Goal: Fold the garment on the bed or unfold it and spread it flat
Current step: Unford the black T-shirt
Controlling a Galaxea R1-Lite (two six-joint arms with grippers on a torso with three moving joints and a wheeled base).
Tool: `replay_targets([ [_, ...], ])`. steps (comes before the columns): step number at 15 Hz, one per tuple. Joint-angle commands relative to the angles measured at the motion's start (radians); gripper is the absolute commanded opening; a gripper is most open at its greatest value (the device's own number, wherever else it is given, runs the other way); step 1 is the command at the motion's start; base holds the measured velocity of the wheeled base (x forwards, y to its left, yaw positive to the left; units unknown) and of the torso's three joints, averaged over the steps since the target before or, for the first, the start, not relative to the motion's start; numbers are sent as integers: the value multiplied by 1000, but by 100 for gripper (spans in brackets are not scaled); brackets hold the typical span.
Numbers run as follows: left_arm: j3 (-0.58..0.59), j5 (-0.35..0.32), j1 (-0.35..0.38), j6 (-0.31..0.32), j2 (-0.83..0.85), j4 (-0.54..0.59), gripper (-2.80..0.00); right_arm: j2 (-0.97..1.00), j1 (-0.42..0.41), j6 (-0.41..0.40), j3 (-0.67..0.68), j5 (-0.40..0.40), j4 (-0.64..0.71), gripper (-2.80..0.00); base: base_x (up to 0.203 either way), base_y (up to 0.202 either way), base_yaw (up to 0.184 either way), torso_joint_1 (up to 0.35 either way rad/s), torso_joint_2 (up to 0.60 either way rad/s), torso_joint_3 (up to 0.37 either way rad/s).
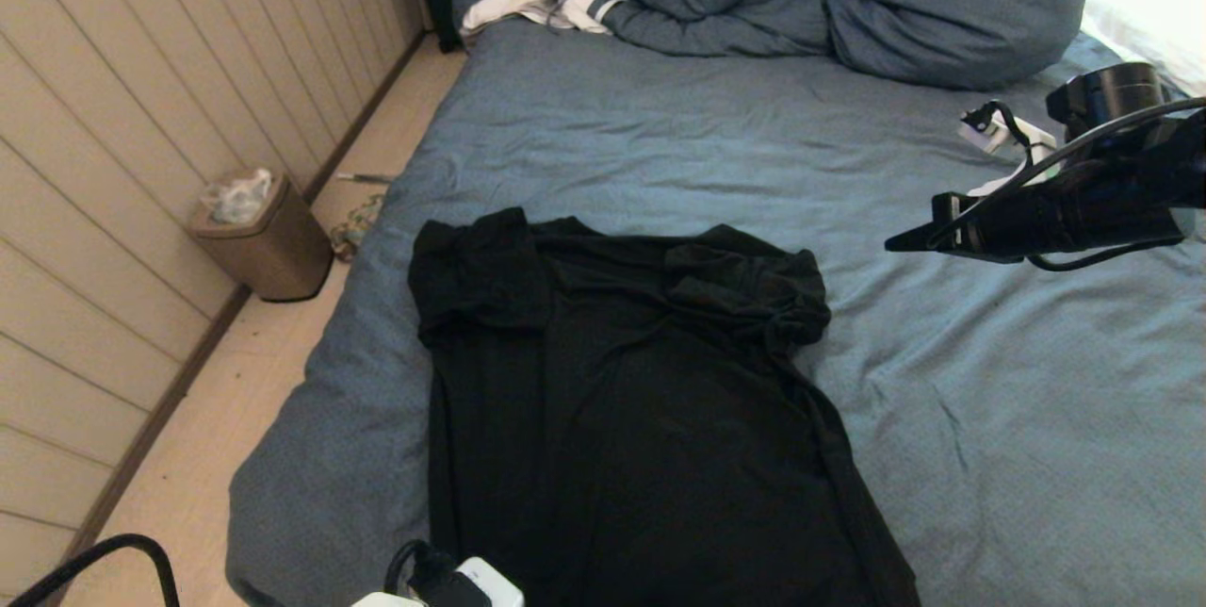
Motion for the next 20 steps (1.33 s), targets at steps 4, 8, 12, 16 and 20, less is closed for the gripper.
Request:
replay_targets([
  [4, -142, 11, 295, 87, -19, 2, 0, -2, 0, 0, 1, 3, 3, -280, 0, 0, 0, 0, 0, 0],
  [8, -478, -94, 534, 170, 161, 0, -280, -7, -2, -2, -2, 2, 2, -280, 0, 0, 0, 0, 0, 0],
  [12, -719, -111, 618, 195, 395, -17, -280, -7, -5, -3, -4, 1, 2, -280, 0, 0, 0, 0, 0, 0],
  [16, -876, -92, 701, 209, 487, -101, -280, -2, -5, -7, -1, -3, 2, -280, 0, 0, 0, 0, 0, 0],
  [20, -1017, -37, 760, 206, 604, -114, -280, -1, -3, -10, 8, -3, 2, -280, 0, 0, 0, 0, 0, 0],
])
